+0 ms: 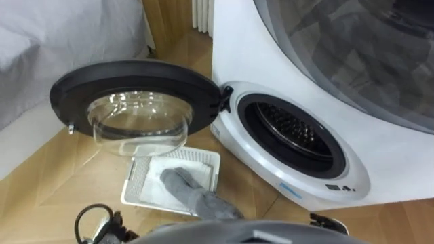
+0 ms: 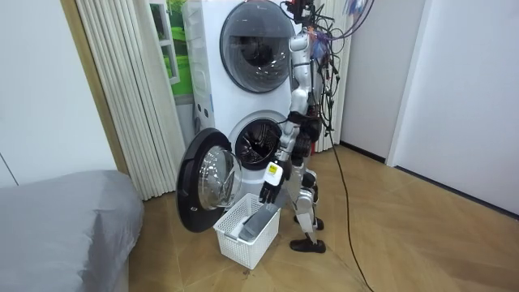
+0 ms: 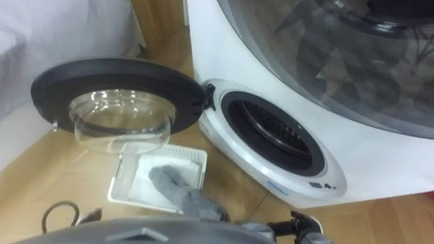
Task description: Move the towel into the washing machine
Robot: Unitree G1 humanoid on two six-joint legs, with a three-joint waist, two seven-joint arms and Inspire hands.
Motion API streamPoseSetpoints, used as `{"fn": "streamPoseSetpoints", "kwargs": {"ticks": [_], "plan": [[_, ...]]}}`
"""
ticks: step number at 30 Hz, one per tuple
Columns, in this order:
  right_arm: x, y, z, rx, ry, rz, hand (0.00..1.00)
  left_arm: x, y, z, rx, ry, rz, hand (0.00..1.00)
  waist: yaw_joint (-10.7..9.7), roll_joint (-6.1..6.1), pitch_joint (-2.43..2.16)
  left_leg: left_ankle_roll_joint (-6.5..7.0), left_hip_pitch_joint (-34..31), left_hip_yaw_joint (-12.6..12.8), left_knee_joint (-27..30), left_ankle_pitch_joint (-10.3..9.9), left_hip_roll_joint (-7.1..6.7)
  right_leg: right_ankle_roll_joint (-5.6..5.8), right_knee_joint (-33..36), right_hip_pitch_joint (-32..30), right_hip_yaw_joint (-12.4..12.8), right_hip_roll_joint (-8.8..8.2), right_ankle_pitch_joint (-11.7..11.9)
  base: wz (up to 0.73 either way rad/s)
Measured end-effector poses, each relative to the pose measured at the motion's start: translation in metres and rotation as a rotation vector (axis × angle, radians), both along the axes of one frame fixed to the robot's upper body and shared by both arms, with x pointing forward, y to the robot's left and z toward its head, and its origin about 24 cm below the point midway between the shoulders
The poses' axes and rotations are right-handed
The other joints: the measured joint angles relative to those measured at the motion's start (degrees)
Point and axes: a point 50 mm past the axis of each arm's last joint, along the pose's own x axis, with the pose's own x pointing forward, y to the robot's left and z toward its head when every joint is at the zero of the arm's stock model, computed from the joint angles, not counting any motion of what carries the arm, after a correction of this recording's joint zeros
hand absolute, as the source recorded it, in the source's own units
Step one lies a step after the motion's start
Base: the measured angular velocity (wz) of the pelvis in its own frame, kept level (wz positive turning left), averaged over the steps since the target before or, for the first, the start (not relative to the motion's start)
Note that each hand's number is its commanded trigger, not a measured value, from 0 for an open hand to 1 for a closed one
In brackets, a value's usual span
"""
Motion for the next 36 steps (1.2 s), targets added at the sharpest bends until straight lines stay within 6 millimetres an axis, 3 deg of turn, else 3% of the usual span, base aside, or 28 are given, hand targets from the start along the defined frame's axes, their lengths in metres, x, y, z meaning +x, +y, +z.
{"fn": "streamPoseSetpoints", "kwargs": {"ticks": [2,8,10,14,16,17,20,24,30,36], "plan": [[0.006,-0.001,0.001,-0.009,-0.009,0.021,0.00,0.013,-0.001,0.003,0.004,-0.052,-0.014,0.00,-0.52,-0.01,0.00,0.02,-1.59,0.02,0.68,0.01,0.00,-0.02,0.54,-1.59,0.01,-0.39,0.01,-0.02],[0.046,0.003,0.008,-0.027,-0.089,0.111,0.00,0.062,-0.016,0.011,-0.006,-0.181,-0.126,0.00,-1.49,0.10,0.87,0.51,-8.16,0.64,2.66,0.40,-0.11,-0.01,4.69,-9.55,0.17,-0.75,-0.01,-0.09],[0.063,0.008,0.011,-0.033,-0.123,0.138,0.00,0.084,-0.022,0.017,-0.007,-0.221,-0.182,0.00,-1.57,0.00,1.64,0.58,-11.05,0.69,4.09,0.43,-0.08,-0.02,7.53,-13.30,0.63,-1.41,-0.03,-0.12],[0.086,0.016,0.017,-0.042,-0.177,0.212,0.00,0.110,-0.030,0.026,-0.001,-0.281,-0.254,0.00,-1.62,-0.36,2.12,0.66,-16.05,0.58,7.07,0.48,-0.09,-0.05,11.54,-19.09,1.52,-1.93,-0.07,-0.09],[0.103,0.023,0.022,-0.037,-0.213,0.243,0.00,0.127,-0.033,0.035,0.007,-0.326,-0.282,0.00,-1.90,-0.83,2.83,0.67,-20.25,0.59,9.98,0.46,-0.08,-0.20,13.37,-22.80,1.55,-2.32,-0.17,0.02],[0.106,0.025,0.023,-0.038,-0.220,0.258,0.00,0.131,-0.034,0.037,0.010,-0.336,-0.296,0.00,-2.01,-0.90,2.91,0.67,-21.47,0.58,10.79,0.45,-0.05,-0.22,13.75,-23.82,1.64,-2.39,-0.18,0.06],[0.122,0.030,0.029,-0.041,-0.261,0.293,0.00,0.146,-0.040,0.044,0.019,-0.372,-0.346,0.00,-2.94,-0.53,3.72,1.20,-26.89,0.56,14.69,0.10,0.12,-0.69,16.23,-28.39,1.66,-2.52,-0.41,0.06],[0.135,0.034,0.035,-0.028,-0.336,0.295,0.00,0.162,-0.038,0.054,0.049,-0.419,-0.390,0.00,-4.41,-0.96,4.26,2.34,-33.75,0.95,19.98,-0.93,0.44,-1.30,22.11,-35.75,2.30,-2.93,-0.97,-0.02],[0.159,0.039,0.051,0.002,-0.474,0.275,0.00,0.182,-0.039,0.069,0.135,-0.475,-0.526,0.00,-6.05,-0.89,4.48,2.73,-45.55,1.52,30.56,-3.62,1.94,-2.15,31.28,-47.64,3.71,-2.83,-2.46,-0.09],[0.179,0.045,0.064,0.061,-0.577,0.230,0.00,0.210,-0.054,0.091,0.219,-0.553,-0.714,0.00,-6.37,-0.63,4.64,2.62,-56.02,1.63,39.40,-5.24,3.40,-3.35,39.73,-58.35,4.19,-3.08,-3.68,-0.02]]}}
